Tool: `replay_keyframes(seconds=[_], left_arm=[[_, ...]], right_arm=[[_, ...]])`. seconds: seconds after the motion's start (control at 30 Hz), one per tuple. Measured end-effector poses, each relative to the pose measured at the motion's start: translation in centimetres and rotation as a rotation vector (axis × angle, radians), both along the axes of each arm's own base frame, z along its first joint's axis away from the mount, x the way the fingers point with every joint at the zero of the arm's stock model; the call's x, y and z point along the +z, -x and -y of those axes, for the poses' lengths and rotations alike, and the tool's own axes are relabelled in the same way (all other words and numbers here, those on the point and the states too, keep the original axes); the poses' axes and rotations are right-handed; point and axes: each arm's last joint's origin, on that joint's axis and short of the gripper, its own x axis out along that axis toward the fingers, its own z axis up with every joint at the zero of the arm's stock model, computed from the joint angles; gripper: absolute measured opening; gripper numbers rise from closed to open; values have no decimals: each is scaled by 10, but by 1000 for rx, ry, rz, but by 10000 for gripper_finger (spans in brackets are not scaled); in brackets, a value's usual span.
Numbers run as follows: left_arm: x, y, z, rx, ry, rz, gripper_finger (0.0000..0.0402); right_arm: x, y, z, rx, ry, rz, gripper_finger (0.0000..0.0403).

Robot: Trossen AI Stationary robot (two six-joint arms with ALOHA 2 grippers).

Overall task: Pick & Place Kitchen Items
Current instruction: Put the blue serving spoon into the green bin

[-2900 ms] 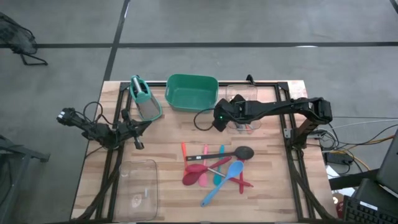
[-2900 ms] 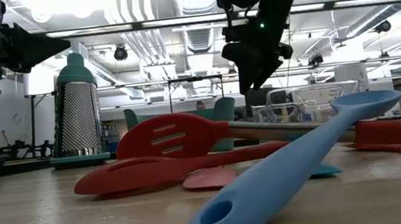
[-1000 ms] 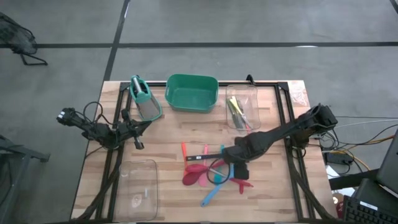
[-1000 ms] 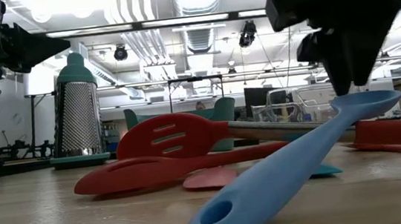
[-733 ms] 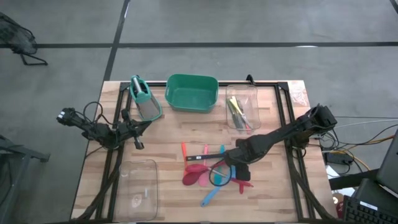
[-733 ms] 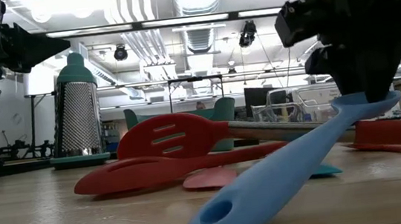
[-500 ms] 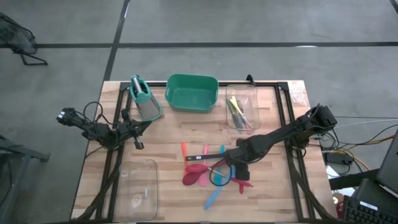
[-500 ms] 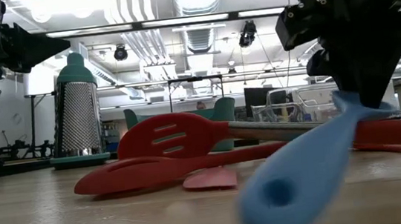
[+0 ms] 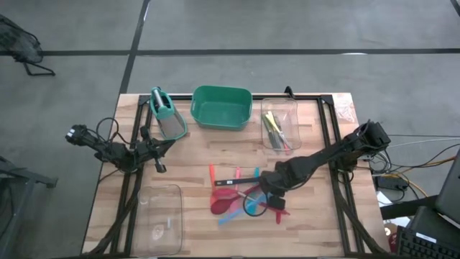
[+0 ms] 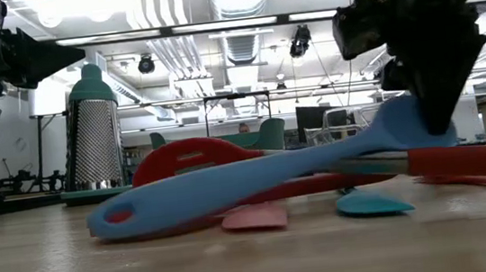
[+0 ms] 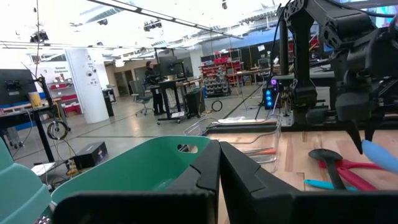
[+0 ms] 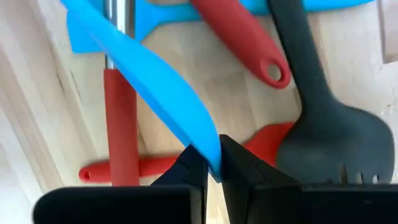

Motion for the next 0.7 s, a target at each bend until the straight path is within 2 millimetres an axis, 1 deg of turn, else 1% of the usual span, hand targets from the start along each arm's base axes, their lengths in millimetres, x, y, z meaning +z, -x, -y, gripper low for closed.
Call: replay_keyframes(seconds=[0.23,0.4,0.5,0.7], left_arm=[[0,0,0,0,0,0,12],[0,0,0,0,0,0,12],[0,0,0,0,0,0,12],[0,0,0,0,0,0,12]], right_arm=[[8,-4,0,-75,10,15,18],[16,-4,0,-101,31,-17,18],[24,-5,0,-99,28,-29,18],[49,-9,-2,-80,27,-26,17]])
